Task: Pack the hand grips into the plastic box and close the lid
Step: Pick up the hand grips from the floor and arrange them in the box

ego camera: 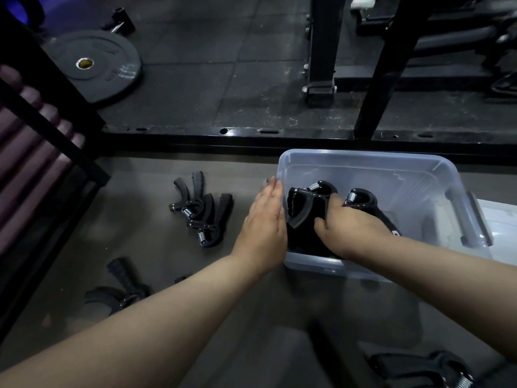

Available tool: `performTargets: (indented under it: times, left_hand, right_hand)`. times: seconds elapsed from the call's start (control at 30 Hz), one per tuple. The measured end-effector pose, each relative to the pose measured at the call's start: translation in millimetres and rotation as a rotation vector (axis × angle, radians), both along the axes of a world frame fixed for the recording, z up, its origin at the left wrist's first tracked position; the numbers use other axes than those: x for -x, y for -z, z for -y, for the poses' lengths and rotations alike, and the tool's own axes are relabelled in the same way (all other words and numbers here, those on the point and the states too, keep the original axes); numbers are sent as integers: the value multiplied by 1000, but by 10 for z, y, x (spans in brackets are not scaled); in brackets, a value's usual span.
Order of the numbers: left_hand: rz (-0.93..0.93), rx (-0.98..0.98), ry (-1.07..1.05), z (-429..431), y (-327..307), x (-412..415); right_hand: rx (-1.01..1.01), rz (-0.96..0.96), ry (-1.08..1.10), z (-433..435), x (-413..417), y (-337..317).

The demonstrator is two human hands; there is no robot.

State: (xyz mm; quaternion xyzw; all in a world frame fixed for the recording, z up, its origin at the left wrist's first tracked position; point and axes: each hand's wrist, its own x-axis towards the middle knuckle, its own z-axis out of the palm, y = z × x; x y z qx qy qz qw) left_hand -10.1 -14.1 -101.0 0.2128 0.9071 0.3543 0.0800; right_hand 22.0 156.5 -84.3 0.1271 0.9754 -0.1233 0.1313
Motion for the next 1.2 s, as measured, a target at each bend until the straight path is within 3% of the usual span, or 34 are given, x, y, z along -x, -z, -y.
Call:
performTargets:
  times: [0.2,0.4,0.47,0.63,0.77,0.87,1.1,1.2]
  left_hand:
    - [2,0,3,4,-14,-5]
    - [7,-31,-1,10,6,-8]
    - [5,-44,-10,17,14,-6]
    - [26,-106,-59,11,18,-10]
    - [171,-144,-146,37,39,-6]
    - [158,-166,-139,140,133,-26]
    - [174,155,-164,888,609,-160]
    - [171,389,-234,1388,731,-235]
  right_hand:
    - [-38,20,-15,-21,5,-2]
    - [-302,-183,-111,-36,31,-28]
    - [-250,-214,-150,25,85,-61]
    - [120,-244,-269,288,240,-92]
    - [232,-350,-259,510,472,-90]
    - [262,-295,-193,670,643,-52]
    - [170,-221,-184,832,625,117]
    - [166,-213,-193,809,628,98]
